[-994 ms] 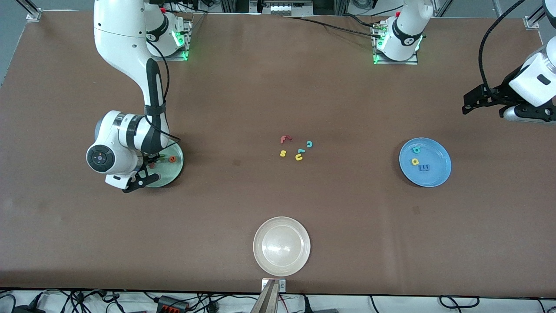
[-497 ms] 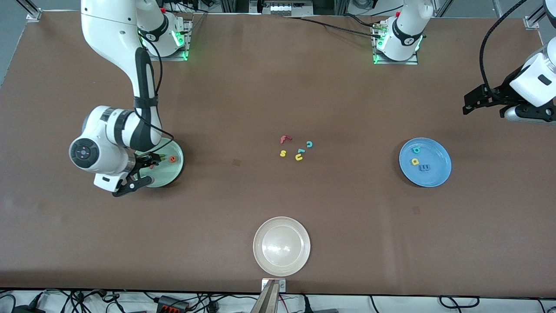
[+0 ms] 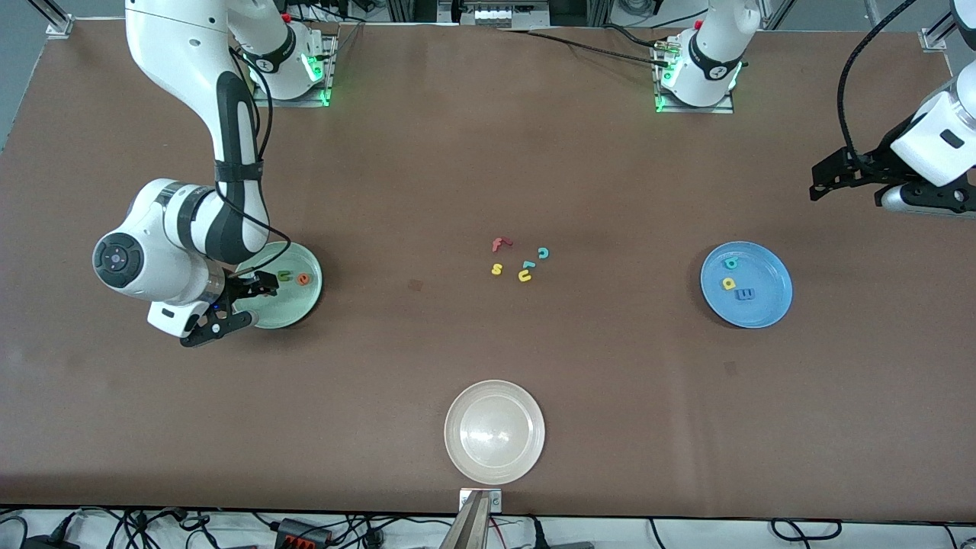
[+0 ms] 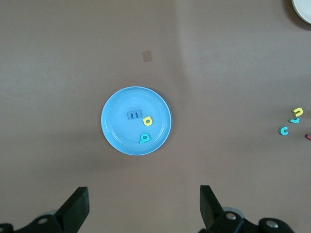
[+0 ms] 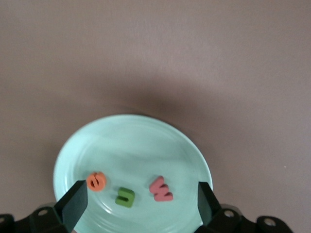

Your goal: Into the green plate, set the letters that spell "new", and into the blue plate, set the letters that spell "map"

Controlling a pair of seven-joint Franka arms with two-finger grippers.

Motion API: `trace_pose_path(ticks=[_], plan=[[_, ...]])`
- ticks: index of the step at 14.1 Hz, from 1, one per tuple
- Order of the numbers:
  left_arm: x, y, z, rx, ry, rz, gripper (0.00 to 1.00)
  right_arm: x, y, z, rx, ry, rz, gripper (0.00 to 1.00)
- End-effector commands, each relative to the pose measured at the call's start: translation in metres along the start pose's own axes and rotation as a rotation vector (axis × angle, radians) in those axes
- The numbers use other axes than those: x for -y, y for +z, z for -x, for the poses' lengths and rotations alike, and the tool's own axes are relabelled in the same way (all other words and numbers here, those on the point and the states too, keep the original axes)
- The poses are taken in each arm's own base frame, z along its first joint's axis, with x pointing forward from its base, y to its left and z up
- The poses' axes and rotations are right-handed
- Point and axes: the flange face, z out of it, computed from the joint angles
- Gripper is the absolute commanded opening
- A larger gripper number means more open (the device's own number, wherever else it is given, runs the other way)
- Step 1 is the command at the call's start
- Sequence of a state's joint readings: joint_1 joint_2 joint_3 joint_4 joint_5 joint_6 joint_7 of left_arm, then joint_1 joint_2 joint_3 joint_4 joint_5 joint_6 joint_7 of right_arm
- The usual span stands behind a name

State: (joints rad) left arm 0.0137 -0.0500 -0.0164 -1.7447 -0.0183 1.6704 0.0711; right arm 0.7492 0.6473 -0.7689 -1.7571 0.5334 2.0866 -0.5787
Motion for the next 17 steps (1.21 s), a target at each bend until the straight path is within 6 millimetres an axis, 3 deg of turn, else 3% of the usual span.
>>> trace_pose_path(ticks=[1, 4, 7, 13, 17], plan=[[-0.003, -0.007, 0.003, -0.007, 0.020, -0.019, 1.00, 0.002, -0.020, -0.007, -0.032, 0.081, -0.067, 1.00], [-0.001, -0.006, 0.003, -0.006, 0.017, -0.017, 1.00, 0.023, -0.053, -0.013, -0.028, 0.181, -0.020, 1.00], [-0.002, -0.007, 0.004, -0.003, 0.018, -0.016, 1.00, 0.032, -0.106, -0.002, -0.034, 0.239, -0.016, 1.00], [-0.002, -0.006, 0.004, 0.001, 0.017, -0.014, 1.00, -0.025, -0.245, 0.049, -0.045, 0.401, 0.007, 1.00], [-0.002, -0.006, 0.004, 0.001, 0.017, -0.014, 1.00, -0.060, -0.298, 0.082, -0.132, 0.452, 0.086, 1.00]])
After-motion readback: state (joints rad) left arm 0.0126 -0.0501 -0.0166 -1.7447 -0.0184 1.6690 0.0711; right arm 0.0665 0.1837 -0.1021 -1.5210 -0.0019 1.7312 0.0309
